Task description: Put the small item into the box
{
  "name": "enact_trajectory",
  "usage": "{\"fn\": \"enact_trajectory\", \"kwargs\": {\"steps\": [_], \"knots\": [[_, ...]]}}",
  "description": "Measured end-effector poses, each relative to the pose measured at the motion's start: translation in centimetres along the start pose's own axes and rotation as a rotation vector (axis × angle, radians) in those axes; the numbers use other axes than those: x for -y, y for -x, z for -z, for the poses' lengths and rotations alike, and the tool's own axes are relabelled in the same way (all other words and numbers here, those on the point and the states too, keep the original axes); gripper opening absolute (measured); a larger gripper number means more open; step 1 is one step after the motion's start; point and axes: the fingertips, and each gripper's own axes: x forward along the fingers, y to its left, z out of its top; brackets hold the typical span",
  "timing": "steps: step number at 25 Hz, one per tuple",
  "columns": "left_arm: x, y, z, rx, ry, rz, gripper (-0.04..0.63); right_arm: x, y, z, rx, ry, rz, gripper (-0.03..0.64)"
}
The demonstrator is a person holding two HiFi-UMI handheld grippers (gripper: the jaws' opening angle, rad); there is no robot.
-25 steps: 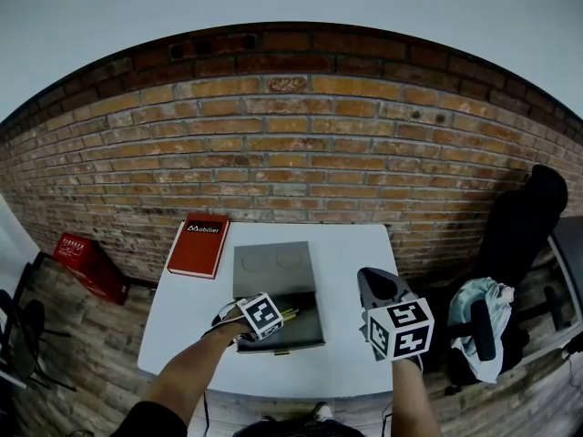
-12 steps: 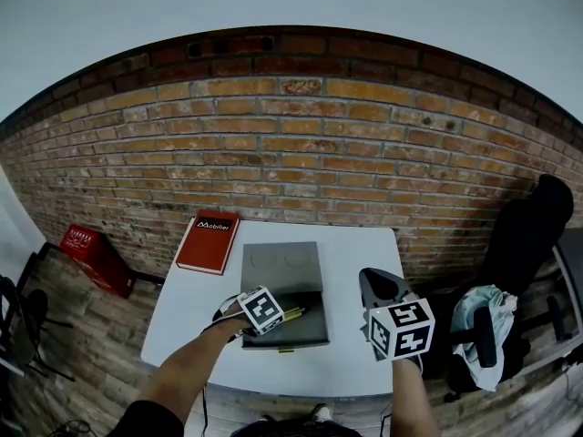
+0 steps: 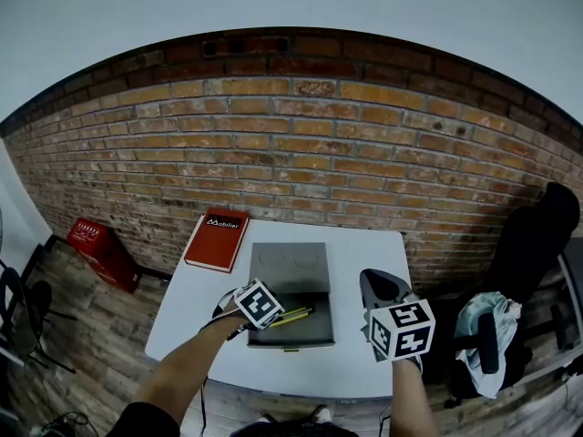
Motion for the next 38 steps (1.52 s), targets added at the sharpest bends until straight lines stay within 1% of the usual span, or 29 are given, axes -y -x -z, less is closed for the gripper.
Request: {"fn": "enact_trajectory", "kwargs": {"steps": [8, 14, 19, 25, 30, 33, 35, 38], "knots": [[-1.6, 3.4, -1.8, 0.113, 0.044, -0.067, 0.094, -1.0, -1.1, -0.5, 0.007, 0.0, -0.034, 0.02], [-3.1, 6.3, -3.1, 0.219, 0.105, -0.141, 0.077, -2.1, -1.9, -1.0, 0.009, 0.009, -0.063, 0.02], [-3.7, 9.9, -5.2, 0.335, 0.132, -0.203, 0.066, -2.8, -2.2, -1.3, 0.016, 0.013, -0.082, 0.02], [-3.7, 13.7, -7.5, 0.477, 0.125, -0.255, 0.058, -3.2, -2.3, -1.7, 0.022, 0.017, -0.095, 0.02], [-4.4, 16.2, -7.5, 0.55, 0.18, -0.326, 0.052, -3.3, -2.1, -2.0, 0.03, 0.021, -0.1, 0.02], [-4.6, 18.1, -7.7, 0.619, 0.233, -0.363, 0.048, -3.3, -2.0, -2.2, 0.035, 0.022, -0.103, 0.02], [-4.8, 19.3, -7.6, 0.662, 0.254, -0.388, 0.043, -3.4, -2.0, -2.3, 0.038, 0.023, -0.103, 0.02], [-5.1, 20.8, -7.3, 0.721, 0.306, -0.409, 0.037, -3.4, -1.9, -2.5, 0.037, 0.023, -0.103, 0.02]]}}
